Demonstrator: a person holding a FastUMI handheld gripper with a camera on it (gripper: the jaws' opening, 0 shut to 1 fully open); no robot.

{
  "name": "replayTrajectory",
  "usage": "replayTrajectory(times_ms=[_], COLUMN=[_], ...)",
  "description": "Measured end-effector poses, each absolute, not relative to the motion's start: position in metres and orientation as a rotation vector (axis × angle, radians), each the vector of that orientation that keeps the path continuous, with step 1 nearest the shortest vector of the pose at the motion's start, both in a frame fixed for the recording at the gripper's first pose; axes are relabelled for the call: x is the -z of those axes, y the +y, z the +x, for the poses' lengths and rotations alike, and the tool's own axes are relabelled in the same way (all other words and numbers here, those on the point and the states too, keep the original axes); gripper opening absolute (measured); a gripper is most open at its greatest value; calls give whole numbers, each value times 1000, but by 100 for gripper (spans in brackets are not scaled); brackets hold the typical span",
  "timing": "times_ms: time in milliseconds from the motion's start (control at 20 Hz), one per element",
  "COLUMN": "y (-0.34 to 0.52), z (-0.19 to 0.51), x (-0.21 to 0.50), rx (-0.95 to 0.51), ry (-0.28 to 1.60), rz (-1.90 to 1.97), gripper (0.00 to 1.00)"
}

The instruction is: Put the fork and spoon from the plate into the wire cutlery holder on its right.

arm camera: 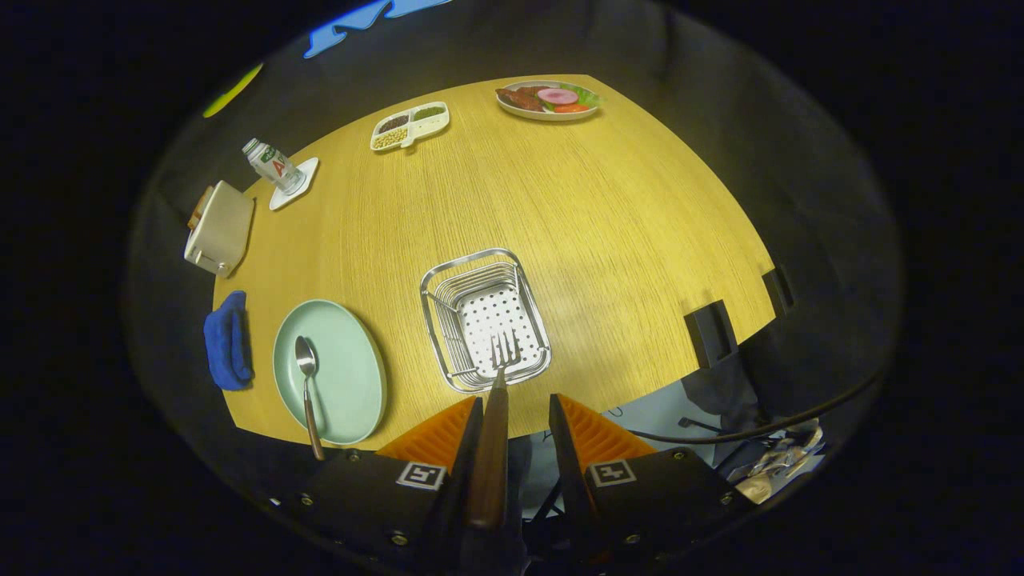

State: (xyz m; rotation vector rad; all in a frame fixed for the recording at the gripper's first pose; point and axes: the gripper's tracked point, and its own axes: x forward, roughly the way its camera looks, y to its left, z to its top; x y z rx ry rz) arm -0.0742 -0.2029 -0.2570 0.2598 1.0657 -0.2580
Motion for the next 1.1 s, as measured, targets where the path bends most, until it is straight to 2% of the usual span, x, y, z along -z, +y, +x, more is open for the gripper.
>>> replayTrajectory(times_ms=[750, 1100], y=[-177, -112], z=[-76, -58], x=[235, 220], rx=[225, 99], ry=[998, 954], rz=[287, 249], gripper=[52, 52])
